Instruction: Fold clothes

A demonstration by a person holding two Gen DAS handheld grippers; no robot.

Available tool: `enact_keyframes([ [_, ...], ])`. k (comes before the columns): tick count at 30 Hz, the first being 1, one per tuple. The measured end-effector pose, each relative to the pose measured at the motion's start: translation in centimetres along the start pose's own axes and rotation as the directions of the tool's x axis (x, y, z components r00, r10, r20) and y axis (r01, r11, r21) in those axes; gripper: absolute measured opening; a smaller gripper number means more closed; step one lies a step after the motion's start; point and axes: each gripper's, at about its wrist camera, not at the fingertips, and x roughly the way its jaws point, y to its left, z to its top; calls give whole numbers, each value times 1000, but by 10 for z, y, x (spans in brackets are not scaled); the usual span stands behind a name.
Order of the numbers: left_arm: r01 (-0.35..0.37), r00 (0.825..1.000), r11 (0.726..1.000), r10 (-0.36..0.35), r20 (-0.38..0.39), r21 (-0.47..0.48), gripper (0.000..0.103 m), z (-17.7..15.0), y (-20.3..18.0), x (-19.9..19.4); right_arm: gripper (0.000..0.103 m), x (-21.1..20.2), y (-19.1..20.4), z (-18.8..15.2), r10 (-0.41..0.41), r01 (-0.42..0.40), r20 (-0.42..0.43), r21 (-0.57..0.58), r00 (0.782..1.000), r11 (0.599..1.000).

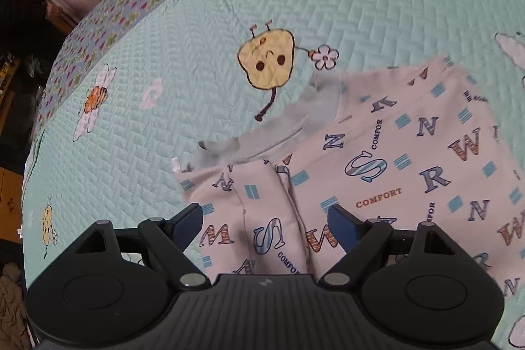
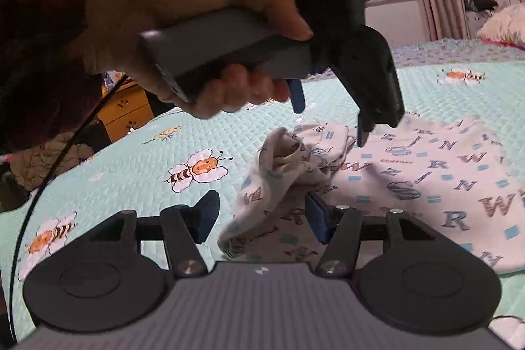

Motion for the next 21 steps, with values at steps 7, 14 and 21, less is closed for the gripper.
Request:
enact_keyframes([
  [7,-78,997,996,79,-17,44,82,2,-18,5,73,4,-6,1,-15,15,-1,-8,1000,1000],
  [14,-206,976,976,210,-53,68,81,9,-27,20,73,6,-4,2,-9,9,6,-16,1000,1000],
  [21,-213,975,974,218,-54,83,78,17,-34,27,74,10,-6,2,-11,11,8,-21,1000,1000],
])
